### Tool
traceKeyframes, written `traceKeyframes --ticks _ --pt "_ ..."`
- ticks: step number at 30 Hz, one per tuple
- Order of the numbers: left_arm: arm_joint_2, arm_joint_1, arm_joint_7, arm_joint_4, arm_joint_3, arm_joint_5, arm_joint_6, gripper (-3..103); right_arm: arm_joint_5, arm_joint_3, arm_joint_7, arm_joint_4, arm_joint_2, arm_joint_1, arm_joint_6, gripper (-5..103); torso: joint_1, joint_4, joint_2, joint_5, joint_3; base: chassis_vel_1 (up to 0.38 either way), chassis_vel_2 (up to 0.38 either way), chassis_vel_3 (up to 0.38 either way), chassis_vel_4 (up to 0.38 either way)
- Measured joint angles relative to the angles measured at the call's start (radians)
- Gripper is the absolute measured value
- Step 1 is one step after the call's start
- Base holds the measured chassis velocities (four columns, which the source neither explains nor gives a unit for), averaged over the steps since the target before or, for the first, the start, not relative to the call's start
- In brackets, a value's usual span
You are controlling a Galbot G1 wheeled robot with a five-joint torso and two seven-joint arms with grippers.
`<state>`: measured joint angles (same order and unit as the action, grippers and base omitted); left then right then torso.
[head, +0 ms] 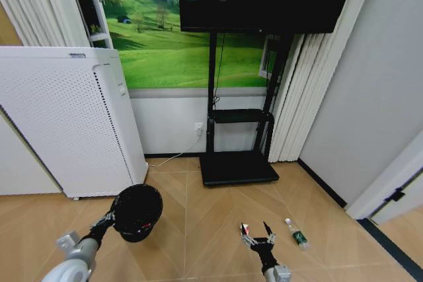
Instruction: Pick up the trash bin and place the garbage on the floor into it.
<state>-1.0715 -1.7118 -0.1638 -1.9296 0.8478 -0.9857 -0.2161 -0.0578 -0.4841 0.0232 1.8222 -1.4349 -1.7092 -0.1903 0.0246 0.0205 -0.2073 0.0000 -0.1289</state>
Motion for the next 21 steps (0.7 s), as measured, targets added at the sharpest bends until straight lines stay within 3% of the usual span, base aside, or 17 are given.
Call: traceKeyframes --ticks 4,10,16,21 --pt "-0.005 -0.062 0.043 0.023 0.047 0.04 -0.022 7 0.003 0.039 -0.007 -0.019 0.03 0.029 0.029 100 0.0 -0.0002 0.0 -0.0001 0.0 0.0 0.0 0.0 0.0" --pt "-0.016 -0.131 0.115 0.022 0.094 0.067 -0.012 7 -0.012 0.088 0.004 -0.073 0.059 0.105 0.055 100 0.0 0.0001 0.0 0.0 0.0 0.0 0.0 0.0 0.0" --pt "-0.033 -0.178 0.163 -0.001 0.117 0.118 0.0 7 -0.056 0.13 0.028 -0.131 0.083 0.196 0.109 100 0.0 0.0 0.0 0.0001 0.0 0.0 0.0 0.0 0.0" --pt "-0.042 -0.19 0.181 -0.003 0.128 0.133 0.007 7 -0.072 0.152 0.03 -0.163 0.092 0.239 0.108 100 0.0 0.0 0.0 0.0 0.0 0.0 0.0 0.0 0.0"
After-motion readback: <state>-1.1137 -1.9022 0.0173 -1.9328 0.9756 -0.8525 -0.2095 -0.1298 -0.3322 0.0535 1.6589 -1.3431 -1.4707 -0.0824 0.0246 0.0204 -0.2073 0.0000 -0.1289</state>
